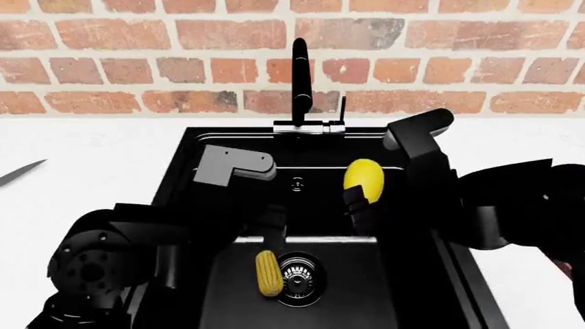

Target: Pick the vegetables from the sink and place them on the cutting board.

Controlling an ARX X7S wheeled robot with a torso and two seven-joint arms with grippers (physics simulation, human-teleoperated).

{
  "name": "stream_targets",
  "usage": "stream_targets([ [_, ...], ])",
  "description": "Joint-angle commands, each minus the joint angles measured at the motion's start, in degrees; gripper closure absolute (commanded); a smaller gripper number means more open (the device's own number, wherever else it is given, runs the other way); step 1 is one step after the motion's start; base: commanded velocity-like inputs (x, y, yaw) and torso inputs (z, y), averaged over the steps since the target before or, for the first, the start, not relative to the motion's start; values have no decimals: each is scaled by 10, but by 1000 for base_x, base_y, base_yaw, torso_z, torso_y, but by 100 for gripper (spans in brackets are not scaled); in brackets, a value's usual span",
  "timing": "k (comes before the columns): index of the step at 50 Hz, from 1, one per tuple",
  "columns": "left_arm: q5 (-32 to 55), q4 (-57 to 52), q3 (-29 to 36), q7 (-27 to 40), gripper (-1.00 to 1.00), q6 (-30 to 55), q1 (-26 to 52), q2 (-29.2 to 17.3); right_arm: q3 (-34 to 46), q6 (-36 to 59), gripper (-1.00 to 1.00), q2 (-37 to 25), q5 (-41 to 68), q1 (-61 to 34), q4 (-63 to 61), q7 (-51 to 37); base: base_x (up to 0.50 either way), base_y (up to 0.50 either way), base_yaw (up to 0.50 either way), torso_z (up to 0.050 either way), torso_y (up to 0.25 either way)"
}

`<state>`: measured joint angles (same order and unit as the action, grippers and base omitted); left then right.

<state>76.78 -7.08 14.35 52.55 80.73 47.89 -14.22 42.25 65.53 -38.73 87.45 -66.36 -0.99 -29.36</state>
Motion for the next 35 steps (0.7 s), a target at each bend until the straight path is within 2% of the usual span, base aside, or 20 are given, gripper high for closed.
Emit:
stream_targets([
  [1, -45, 58, 40, -29, -100, -48, 5, 4, -12, 1, 100, -10, 12, -3, -26, -9, 0, 0, 0, 0, 0],
  [11, -79, 84, 70, -51, -100, -72, -1, 6, -11, -7, 100, -11, 6, 2, -25, 0, 0, 0, 0, 0, 0],
  [28, -171, 238, 163, -179, -100, -151, 3, 25, -6, -23, 100, -5, -8, 11, -15, 19, 0, 0, 0, 0, 0],
  [35, -185, 271, 182, -204, -100, -167, -3, 33, -4, -29, 100, -4, -14, 15, -10, 26, 0, 0, 0, 0, 0],
])
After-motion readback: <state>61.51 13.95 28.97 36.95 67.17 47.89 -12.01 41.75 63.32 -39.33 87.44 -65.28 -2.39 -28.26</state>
